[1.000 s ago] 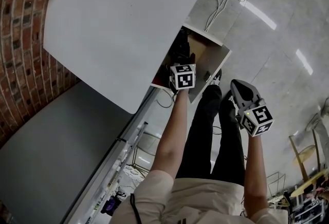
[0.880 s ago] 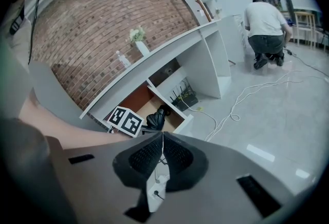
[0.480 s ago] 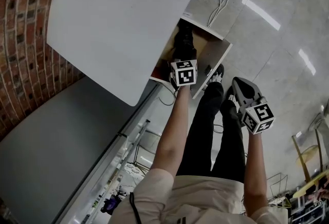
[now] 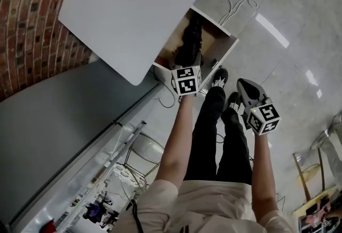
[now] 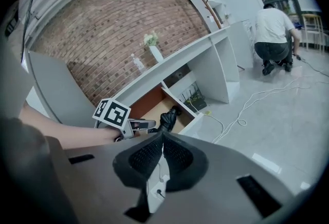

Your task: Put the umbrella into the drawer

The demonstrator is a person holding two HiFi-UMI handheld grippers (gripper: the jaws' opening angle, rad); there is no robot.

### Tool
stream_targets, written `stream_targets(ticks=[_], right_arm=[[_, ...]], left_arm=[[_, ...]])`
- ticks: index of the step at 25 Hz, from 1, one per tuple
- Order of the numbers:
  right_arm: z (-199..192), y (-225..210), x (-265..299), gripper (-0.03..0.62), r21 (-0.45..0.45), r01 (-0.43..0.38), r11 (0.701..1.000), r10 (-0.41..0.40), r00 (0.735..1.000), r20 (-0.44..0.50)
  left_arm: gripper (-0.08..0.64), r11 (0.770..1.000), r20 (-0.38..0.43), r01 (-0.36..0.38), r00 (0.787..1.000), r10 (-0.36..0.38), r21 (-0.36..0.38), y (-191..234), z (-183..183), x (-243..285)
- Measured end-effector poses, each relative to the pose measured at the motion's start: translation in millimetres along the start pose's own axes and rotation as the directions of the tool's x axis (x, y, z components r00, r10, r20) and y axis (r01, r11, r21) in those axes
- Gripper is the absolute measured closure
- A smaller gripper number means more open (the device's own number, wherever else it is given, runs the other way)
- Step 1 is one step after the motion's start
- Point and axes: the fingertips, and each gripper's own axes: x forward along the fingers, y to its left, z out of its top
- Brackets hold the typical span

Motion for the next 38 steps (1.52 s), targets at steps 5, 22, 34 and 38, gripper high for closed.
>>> stream_targets(ticks=[5,22,34,38], right_arm=[[6.4,27.2,-50.4,0.525,-0.002,0.040,0.999,-0.040,0.999,0.024],[125.8,169.7,-157.0,0.525,-0.076,0.054,0.996,-0.049,0.996,0.070],[130.9,207.9,-175.3,0.525,-0.226,0.014,0.974,0.007,0.996,0.091],[126.3,219.9,-178.0,0.525,-0.236,0.004,0.972,0.020,0.995,0.098]], left_arm=[[0.258,1.000,0.066,0.008,0.998,-0.007,-0.014,-8.3,7.2,-86.5],[0.258,0.985,0.184,0.025,0.983,0.007,-0.169,-36.7,62.3,-339.7],[0.261,0.993,0.257,0.049,0.966,-0.021,-0.105,-60.7,60.9,-393.4],[0.262,0.991,0.307,0.066,0.951,-0.028,-0.116,-60.2,70.3,-410.6]])
